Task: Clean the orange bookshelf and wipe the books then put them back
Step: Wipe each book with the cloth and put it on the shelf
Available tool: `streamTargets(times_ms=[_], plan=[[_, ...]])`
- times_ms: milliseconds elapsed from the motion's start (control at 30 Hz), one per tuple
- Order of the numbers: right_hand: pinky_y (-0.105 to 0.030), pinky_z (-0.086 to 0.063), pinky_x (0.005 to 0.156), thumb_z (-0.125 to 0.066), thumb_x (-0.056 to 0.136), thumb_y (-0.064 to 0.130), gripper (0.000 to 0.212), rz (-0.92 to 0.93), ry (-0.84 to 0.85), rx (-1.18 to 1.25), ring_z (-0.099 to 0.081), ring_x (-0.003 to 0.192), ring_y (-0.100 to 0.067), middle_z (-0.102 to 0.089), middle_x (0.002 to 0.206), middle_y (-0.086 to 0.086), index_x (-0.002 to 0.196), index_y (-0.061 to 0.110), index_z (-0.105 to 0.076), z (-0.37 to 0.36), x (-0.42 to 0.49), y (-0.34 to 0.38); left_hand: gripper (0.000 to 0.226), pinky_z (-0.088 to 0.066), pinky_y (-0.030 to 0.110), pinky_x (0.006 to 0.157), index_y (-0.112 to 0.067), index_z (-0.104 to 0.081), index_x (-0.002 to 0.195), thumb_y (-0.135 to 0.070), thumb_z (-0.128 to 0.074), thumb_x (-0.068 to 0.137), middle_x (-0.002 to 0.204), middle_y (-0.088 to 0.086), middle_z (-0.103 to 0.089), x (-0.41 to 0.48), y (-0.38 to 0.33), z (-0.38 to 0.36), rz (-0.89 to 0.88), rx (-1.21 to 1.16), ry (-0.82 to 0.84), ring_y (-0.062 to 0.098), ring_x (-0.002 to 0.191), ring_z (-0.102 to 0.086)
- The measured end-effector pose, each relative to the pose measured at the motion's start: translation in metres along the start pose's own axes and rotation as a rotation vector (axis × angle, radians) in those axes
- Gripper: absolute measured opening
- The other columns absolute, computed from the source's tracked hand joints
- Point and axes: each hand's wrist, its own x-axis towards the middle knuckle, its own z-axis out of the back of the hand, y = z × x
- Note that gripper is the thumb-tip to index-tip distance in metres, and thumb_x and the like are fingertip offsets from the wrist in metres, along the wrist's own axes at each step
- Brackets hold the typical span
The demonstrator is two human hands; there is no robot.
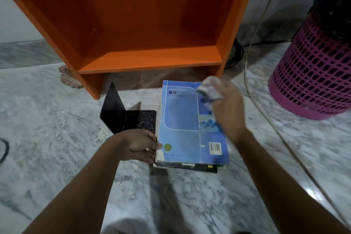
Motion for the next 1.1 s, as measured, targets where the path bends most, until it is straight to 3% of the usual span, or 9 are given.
streamTargets(times_ms=[100, 233, 333, 433, 533, 667, 800, 967, 1100], plan=[[-0.036, -0.046, 0.097, -0.065, 0.079, 0.009, 0.049, 0.322, 0.327, -0.254, -0.052, 0.116, -0.024, -0.058, 0.129, -0.005, 0.126, 0.025, -0.063, -0.039, -0.082, 0.020, 0.019, -0.062, 0.042, 0.071, 0.002, -0.053, 0.110, 0.007, -0.058, 0.092, 0.105, 0.027, -0.065, 0.000, 0.003, 0.006, 0.003, -0.057, 0.051, 0.037, 0.085, -0.068], [-0.031, -0.057, 0.081, -0.086, 0.051, 0.016, 0.073, 0.605, 0.367, -0.429, -0.051, 0.105, -0.019, -0.065, 0.118, -0.001, 0.121, 0.022, -0.065, -0.065, -0.135, -0.005, 0.025, -0.061, 0.043, 0.078, 0.002, -0.055, 0.113, 0.014, -0.050, 0.091, 0.104, 0.025, -0.067, 0.003, 0.007, 0.005, -0.005, -0.049, 0.078, 0.032, 0.086, -0.071], [-0.029, -0.049, 0.093, -0.070, 0.080, 0.012, 0.041, 0.377, 0.225, -0.260, -0.054, 0.112, -0.016, -0.057, 0.126, 0.006, 0.121, 0.020, -0.066, -0.047, -0.121, -0.016, 0.012, -0.062, 0.039, 0.065, -0.005, -0.054, 0.096, 0.002, -0.062, 0.091, 0.079, 0.019, -0.064, 0.001, 0.004, 0.003, 0.014, -0.018, 0.038, 0.025, 0.065, -0.068], [-0.008, -0.034, 0.098, -0.062, 0.092, 0.013, 0.032, 0.121, 0.113, -0.289, -0.054, 0.120, -0.019, -0.059, 0.128, 0.002, 0.122, 0.025, -0.064, -0.014, -0.082, -0.035, 0.014, -0.062, 0.036, 0.064, -0.006, -0.054, 0.094, -0.001, -0.067, 0.089, 0.086, 0.020, -0.065, -0.001, 0.002, 0.002, 0.026, -0.009, 0.022, 0.027, 0.070, -0.068], [-0.029, -0.042, 0.099, -0.062, 0.086, 0.005, 0.052, -0.087, -0.032, -0.406, -0.048, 0.121, -0.027, -0.053, 0.136, -0.005, 0.136, 0.019, -0.055, 0.016, -0.051, -0.046, 0.014, -0.062, 0.037, 0.067, -0.006, -0.054, 0.095, -0.001, -0.066, 0.089, 0.100, 0.023, -0.065, -0.004, 0.001, 0.001, 0.029, -0.020, 0.015, 0.028, 0.076, -0.068], [-0.007, -0.031, 0.099, -0.062, 0.082, 0.001, 0.053, 0.161, 0.055, -0.267, -0.041, 0.117, 0.002, -0.052, 0.129, 0.007, 0.134, 0.013, -0.056, 0.000, -0.065, -0.014, 0.015, -0.062, 0.036, 0.068, -0.004, -0.057, 0.102, -0.002, -0.066, 0.090, 0.088, 0.018, -0.067, -0.004, 0.001, 0.002, 0.039, -0.019, 0.026, 0.024, 0.068, -0.068], [-0.037, -0.051, 0.090, -0.079, 0.065, 0.001, 0.068, 0.485, 0.371, -0.389, -0.055, 0.114, -0.021, -0.062, 0.128, 0.001, 0.127, 0.026, -0.064, -0.041, -0.091, -0.004, 0.023, -0.062, 0.038, 0.072, -0.001, -0.057, 0.112, -0.003, -0.066, 0.090, 0.097, 0.021, -0.062, -0.003, 0.002, 0.002, 0.034, -0.006, 0.022, 0.025, 0.073, -0.066], [-0.038, -0.044, 0.095, -0.036, 0.076, 0.037, 0.063, 0.104, 0.049, -0.408, -0.050, 0.116, -0.026, -0.055, 0.135, -0.001, 0.132, 0.023, -0.059, -0.005, -0.049, -0.027, 0.024, -0.060, 0.038, 0.076, -0.002, -0.058, 0.115, -0.005, -0.065, 0.092, 0.088, 0.016, -0.066, -0.008, 0.002, 0.001, 0.015, -0.034, 0.038, 0.022, 0.066, -0.066], [-0.037, -0.047, 0.091, -0.053, 0.079, 0.000, 0.067, -0.105, -0.007, -0.288, -0.053, 0.113, -0.027, -0.053, 0.129, -0.007, 0.142, 0.022, -0.049, 0.007, -0.038, -0.041, 0.025, -0.056, 0.043, 0.087, 0.000, -0.061, 0.117, -0.009, -0.062, 0.094, 0.094, 0.016, -0.066, -0.011, 0.001, 0.001, -0.011, -0.001, 0.066, 0.024, 0.074, -0.062]])
